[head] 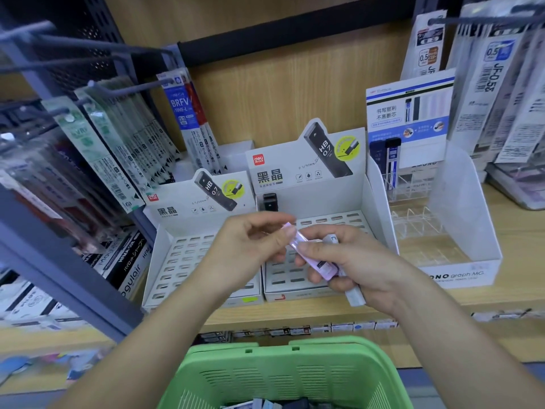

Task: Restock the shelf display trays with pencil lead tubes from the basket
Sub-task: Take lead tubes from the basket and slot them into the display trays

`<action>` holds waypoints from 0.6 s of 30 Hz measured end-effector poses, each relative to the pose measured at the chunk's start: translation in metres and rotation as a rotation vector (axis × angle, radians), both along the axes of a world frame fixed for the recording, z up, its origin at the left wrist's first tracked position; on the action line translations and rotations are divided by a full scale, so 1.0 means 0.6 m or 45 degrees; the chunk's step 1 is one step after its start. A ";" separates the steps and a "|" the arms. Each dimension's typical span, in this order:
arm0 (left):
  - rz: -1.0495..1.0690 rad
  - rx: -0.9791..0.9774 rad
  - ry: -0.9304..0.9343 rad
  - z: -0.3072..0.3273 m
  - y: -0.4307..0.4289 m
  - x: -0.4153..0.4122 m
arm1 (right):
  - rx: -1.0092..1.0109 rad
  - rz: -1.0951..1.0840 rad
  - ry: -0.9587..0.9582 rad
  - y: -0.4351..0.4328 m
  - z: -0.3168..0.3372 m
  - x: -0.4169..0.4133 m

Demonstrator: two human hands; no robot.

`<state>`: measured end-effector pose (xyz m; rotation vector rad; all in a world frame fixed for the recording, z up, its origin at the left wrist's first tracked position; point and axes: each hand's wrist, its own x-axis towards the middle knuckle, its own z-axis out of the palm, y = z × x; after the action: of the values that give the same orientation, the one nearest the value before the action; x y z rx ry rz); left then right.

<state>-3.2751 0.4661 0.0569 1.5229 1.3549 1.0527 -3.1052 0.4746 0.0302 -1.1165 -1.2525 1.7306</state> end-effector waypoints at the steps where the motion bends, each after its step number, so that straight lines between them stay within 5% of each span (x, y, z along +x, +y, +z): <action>1: 0.010 -0.017 -0.047 -0.003 -0.004 -0.001 | 0.004 -0.003 -0.015 -0.001 -0.001 -0.002; 7: 0.118 -0.050 -0.253 -0.022 -0.021 -0.018 | -0.129 -0.212 0.291 -0.001 -0.013 -0.015; 13: 0.106 0.631 0.424 -0.051 -0.034 -0.004 | -0.235 -0.229 0.553 -0.019 -0.019 -0.046; 18: -0.001 0.269 0.046 -0.026 -0.035 -0.002 | 0.010 -0.239 0.240 -0.012 -0.009 -0.019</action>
<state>-3.2764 0.4448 0.0411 1.7028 1.2997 1.2046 -3.1163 0.4674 0.0248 -1.0062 -1.0064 1.6459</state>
